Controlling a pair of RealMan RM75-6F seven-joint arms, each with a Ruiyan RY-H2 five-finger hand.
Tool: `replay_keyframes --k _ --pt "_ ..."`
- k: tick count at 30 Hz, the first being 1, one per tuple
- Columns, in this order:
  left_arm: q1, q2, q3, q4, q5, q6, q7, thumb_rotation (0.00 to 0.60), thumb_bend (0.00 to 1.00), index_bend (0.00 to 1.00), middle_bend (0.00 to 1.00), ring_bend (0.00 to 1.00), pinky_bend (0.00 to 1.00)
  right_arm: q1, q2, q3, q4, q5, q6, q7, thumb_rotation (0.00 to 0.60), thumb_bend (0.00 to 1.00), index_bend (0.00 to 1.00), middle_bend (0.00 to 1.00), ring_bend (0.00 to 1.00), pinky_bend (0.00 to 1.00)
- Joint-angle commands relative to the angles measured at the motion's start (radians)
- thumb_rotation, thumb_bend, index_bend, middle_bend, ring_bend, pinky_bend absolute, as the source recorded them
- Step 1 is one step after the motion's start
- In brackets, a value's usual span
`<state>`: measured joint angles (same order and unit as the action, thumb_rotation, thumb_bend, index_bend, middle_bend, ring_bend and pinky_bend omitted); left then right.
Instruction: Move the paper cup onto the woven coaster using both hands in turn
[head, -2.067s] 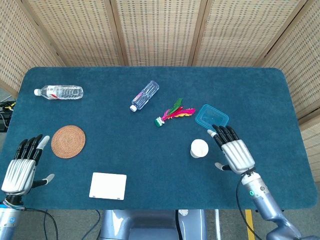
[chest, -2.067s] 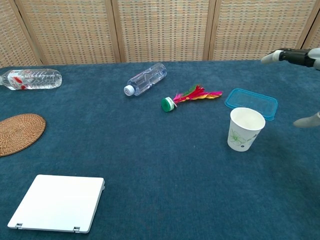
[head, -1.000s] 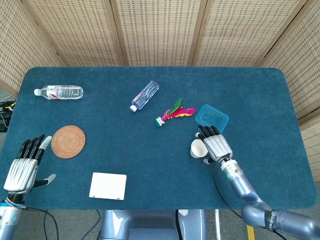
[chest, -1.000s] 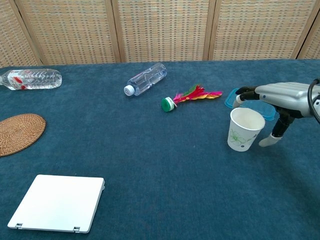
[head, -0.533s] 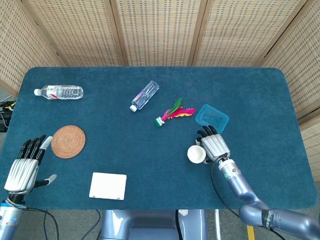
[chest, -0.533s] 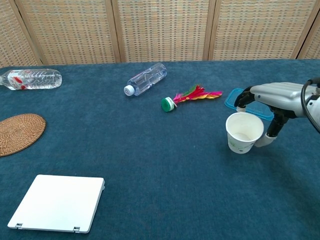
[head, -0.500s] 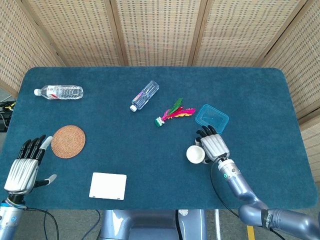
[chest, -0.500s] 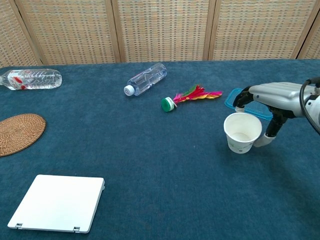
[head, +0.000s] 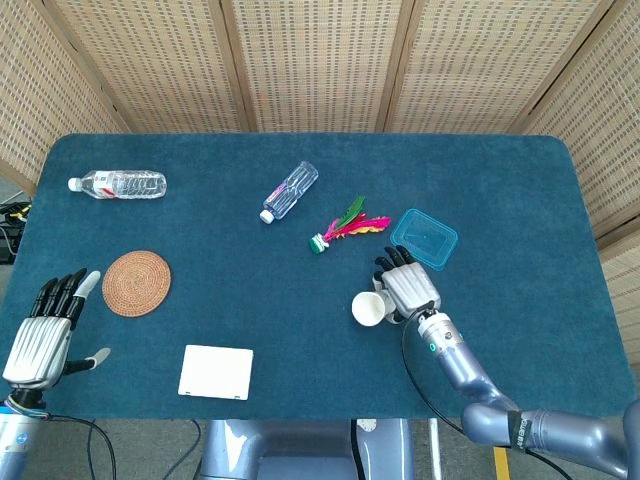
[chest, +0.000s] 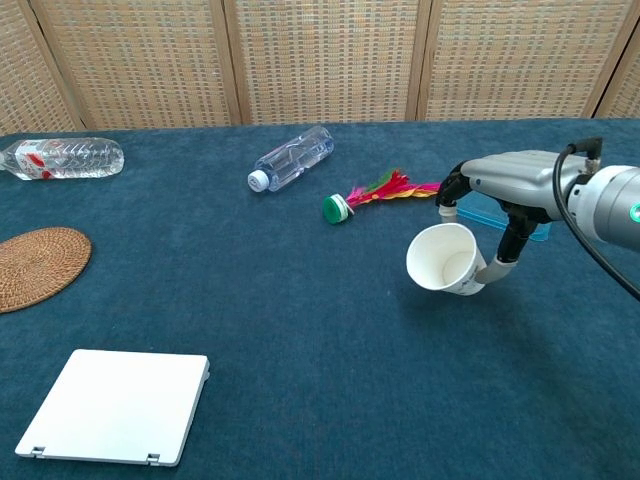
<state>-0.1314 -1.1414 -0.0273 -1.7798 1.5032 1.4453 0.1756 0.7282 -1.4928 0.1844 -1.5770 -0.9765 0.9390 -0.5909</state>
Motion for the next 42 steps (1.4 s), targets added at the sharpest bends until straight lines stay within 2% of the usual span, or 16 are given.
replay_keyframes --k 1,10,16,24,34,42 --pt "-0.001 0.0 0.001 0.001 0.002 -0.002 -0.001 0.6 0.14 0.0 0.0 0.0 0.0 0.006 0.003 -0.002 -0.01 0.016 0.009 -0.011 0.6 0.08 0.48 0.18 0.0 0.0" --pt "0.0 -0.001 0.003 -0.002 0.005 0.001 0.005 0.6 0.14 0.0 0.0 0.0 0.0 0.016 0.03 0.001 -0.042 0.033 0.032 -0.011 0.6 0.08 0.47 0.17 0.0 0.0" --pt "0.0 -0.003 0.004 -0.003 0.006 0.0 0.01 0.6 0.14 0.0 0.0 0.0 0.0 0.02 0.04 0.013 -0.08 0.027 0.007 0.069 0.6 0.08 0.47 0.17 0.0 0.0" --pt "-0.005 0.005 -0.003 0.007 -0.015 -0.014 -0.026 0.6 0.14 0.0 0.0 0.0 0.0 0.102 -0.017 0.071 -0.052 0.09 -0.031 0.075 0.6 0.08 0.48 0.17 0.0 0.0" --pt "-0.015 0.014 -0.018 0.021 -0.05 -0.038 -0.056 0.6 0.14 0.0 0.0 0.0 0.0 0.264 -0.162 0.133 0.076 0.184 -0.106 0.035 0.6 0.08 0.48 0.17 0.0 0.0" --pt "-0.014 0.025 -0.028 0.034 -0.076 -0.046 -0.1 0.6 0.14 0.0 0.0 0.0 0.0 0.402 -0.304 0.19 0.264 0.249 -0.173 0.043 0.6 0.08 0.48 0.17 0.0 0.0"
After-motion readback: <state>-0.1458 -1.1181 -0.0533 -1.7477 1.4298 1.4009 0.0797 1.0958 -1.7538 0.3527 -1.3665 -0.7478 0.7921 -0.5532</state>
